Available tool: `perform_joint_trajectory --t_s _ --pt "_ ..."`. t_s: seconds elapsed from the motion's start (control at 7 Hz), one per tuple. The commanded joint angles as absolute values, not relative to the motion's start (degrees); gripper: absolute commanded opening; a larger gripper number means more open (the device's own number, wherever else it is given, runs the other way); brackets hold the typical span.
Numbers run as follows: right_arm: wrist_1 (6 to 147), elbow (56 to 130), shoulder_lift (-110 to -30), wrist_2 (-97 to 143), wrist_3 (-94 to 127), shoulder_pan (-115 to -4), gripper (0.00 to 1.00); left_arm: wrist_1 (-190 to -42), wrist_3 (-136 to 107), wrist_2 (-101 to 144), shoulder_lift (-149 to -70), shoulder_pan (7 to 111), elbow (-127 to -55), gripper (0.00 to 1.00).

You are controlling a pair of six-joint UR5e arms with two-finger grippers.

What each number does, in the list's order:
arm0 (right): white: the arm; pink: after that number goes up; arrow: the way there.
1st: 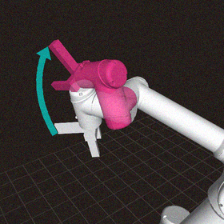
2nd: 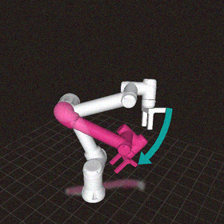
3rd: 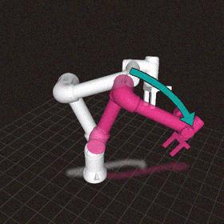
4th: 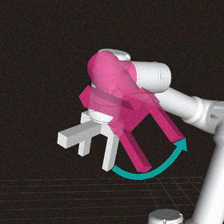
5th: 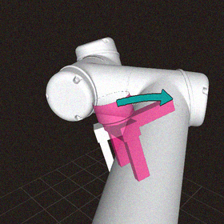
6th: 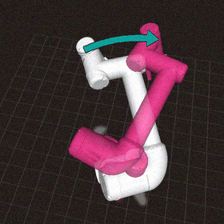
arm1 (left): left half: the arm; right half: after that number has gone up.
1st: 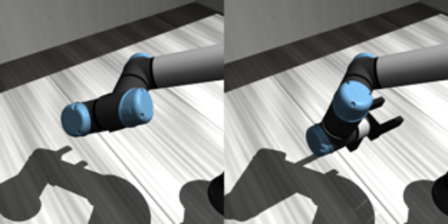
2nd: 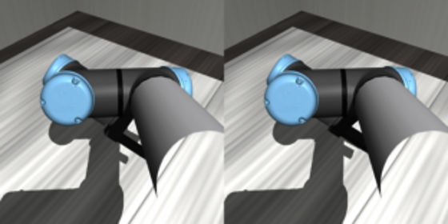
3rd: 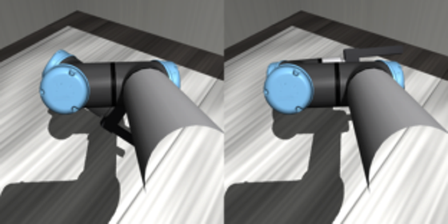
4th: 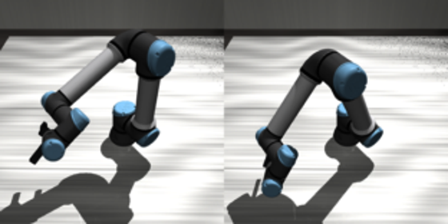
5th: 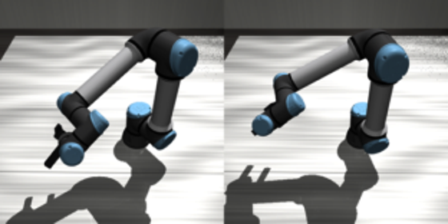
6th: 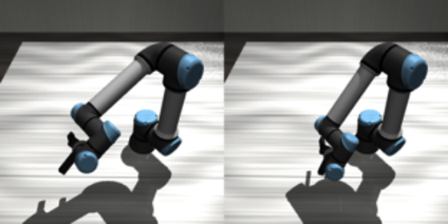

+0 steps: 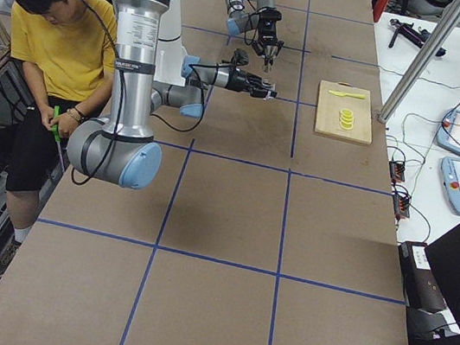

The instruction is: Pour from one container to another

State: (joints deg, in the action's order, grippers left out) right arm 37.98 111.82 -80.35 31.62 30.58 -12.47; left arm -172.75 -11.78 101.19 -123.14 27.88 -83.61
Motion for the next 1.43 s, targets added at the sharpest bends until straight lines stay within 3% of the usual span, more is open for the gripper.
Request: perform_joint_trajectory --t_s 0.0,0.57,1.29 --pt "53.38 112.58 -70.35 31.38 29.88 -12.39 0.0 -172.71 -11.78 101.08 -123.13 27.69 -83.58 0.0" --pt "75.03 116.98 -63.73 30.06 27.97 -11.95 0.0 -172.71 -11.86 98.96 -123.13 26.89 -83.32 0.0" --pt "79.36 116.72 -63.02 26.47 18.47 -9.41 0.0 -172.71 -11.87 98.96 -123.13 26.81 -83.32 0.0"
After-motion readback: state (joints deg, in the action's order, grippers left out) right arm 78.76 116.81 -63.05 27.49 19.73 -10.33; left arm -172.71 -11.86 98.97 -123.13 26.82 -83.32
